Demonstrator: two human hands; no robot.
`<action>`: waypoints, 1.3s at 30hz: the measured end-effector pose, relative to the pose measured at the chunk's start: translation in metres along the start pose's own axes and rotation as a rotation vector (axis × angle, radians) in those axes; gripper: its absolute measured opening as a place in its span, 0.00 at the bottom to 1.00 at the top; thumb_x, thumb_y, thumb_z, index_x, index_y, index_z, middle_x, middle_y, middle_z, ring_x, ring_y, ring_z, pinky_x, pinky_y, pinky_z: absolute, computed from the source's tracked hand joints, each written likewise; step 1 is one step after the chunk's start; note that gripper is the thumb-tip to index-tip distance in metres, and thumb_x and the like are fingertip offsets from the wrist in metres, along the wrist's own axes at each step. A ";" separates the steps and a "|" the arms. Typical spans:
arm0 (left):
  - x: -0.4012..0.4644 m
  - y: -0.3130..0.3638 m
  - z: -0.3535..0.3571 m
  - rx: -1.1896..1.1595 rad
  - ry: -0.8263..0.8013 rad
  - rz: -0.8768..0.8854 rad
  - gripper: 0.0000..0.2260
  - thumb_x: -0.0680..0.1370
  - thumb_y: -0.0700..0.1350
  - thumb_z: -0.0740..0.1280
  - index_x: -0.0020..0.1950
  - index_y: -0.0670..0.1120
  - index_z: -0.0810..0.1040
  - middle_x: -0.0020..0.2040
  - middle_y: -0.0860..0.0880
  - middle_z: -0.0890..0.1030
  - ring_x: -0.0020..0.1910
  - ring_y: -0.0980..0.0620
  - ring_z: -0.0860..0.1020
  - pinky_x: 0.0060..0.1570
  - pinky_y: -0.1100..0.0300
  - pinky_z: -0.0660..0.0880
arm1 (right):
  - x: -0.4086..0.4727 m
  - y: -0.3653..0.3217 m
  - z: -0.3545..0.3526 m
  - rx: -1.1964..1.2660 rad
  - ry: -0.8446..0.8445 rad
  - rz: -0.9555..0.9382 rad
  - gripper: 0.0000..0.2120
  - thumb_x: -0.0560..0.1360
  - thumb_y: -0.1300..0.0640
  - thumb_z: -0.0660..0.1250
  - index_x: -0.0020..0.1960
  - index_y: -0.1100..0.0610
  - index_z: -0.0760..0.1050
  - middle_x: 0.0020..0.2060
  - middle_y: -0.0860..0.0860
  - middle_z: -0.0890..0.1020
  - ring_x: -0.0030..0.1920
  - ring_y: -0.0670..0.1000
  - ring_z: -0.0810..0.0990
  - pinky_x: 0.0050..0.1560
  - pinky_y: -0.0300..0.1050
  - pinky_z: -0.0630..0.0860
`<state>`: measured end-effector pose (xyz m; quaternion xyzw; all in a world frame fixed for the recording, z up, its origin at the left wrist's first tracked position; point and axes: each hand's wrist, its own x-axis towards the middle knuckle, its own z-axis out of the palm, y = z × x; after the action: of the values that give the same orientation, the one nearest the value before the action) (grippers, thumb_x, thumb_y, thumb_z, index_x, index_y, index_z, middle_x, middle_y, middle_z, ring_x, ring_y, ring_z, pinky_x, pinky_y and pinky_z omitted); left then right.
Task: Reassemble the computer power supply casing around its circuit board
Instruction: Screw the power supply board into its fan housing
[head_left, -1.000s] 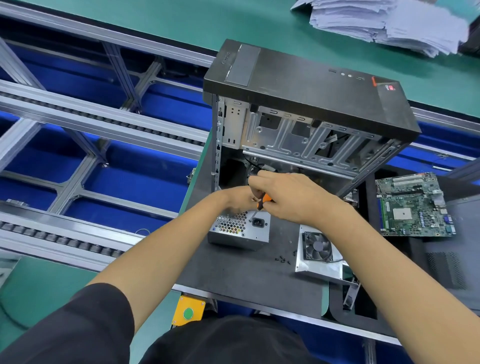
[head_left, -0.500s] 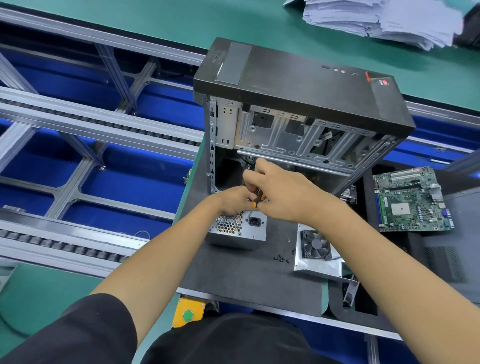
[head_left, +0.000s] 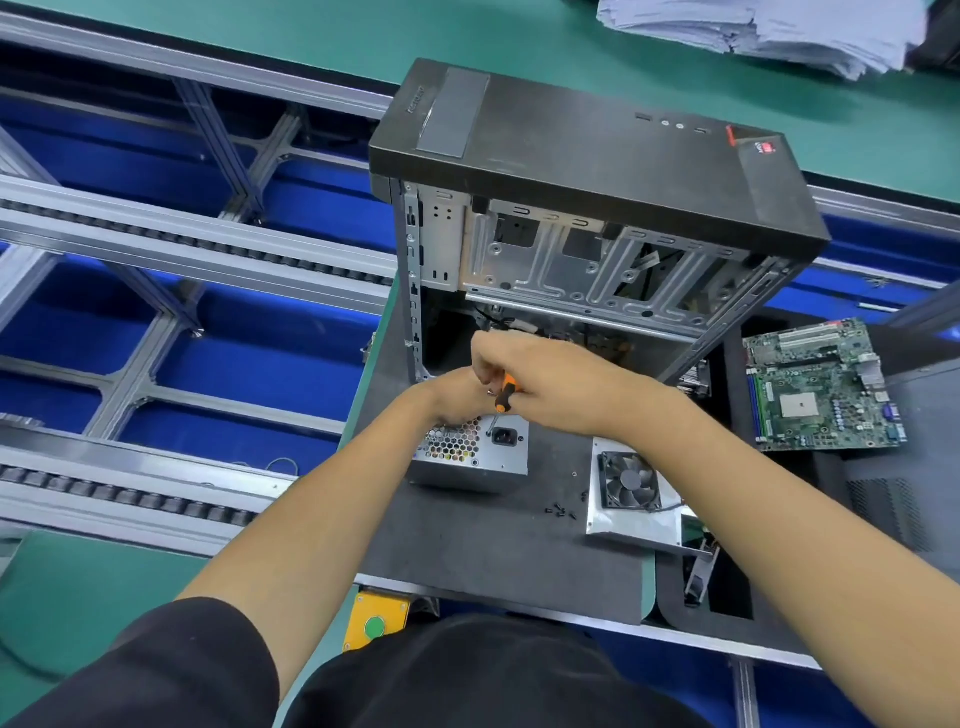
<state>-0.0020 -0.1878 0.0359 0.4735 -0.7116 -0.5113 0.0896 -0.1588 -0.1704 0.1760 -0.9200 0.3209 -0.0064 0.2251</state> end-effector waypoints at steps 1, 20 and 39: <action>0.000 -0.003 0.001 -0.023 0.009 -0.006 0.12 0.69 0.59 0.61 0.29 0.56 0.67 0.23 0.58 0.66 0.23 0.60 0.63 0.23 0.71 0.61 | 0.001 -0.001 -0.001 0.037 -0.004 0.004 0.17 0.69 0.66 0.63 0.48 0.46 0.63 0.43 0.45 0.73 0.41 0.48 0.73 0.34 0.48 0.70; 0.006 -0.010 -0.001 -0.025 -0.004 -0.050 0.19 0.74 0.61 0.68 0.50 0.45 0.81 0.36 0.59 0.80 0.32 0.63 0.74 0.33 0.66 0.73 | 0.026 0.000 -0.006 -0.346 -0.039 -0.028 0.14 0.75 0.57 0.64 0.48 0.49 0.58 0.38 0.49 0.71 0.33 0.56 0.73 0.28 0.48 0.61; -0.015 0.008 0.000 -0.112 0.066 -0.012 0.13 0.70 0.60 0.60 0.27 0.56 0.71 0.23 0.64 0.70 0.24 0.66 0.67 0.25 0.74 0.63 | 0.028 -0.003 -0.020 -0.305 -0.261 -0.334 0.20 0.70 0.62 0.65 0.46 0.46 0.55 0.43 0.48 0.66 0.42 0.51 0.65 0.35 0.51 0.68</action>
<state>0.0012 -0.1767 0.0480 0.4886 -0.6758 -0.5348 0.1365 -0.1382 -0.1932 0.1911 -0.9766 0.1298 0.1237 0.1190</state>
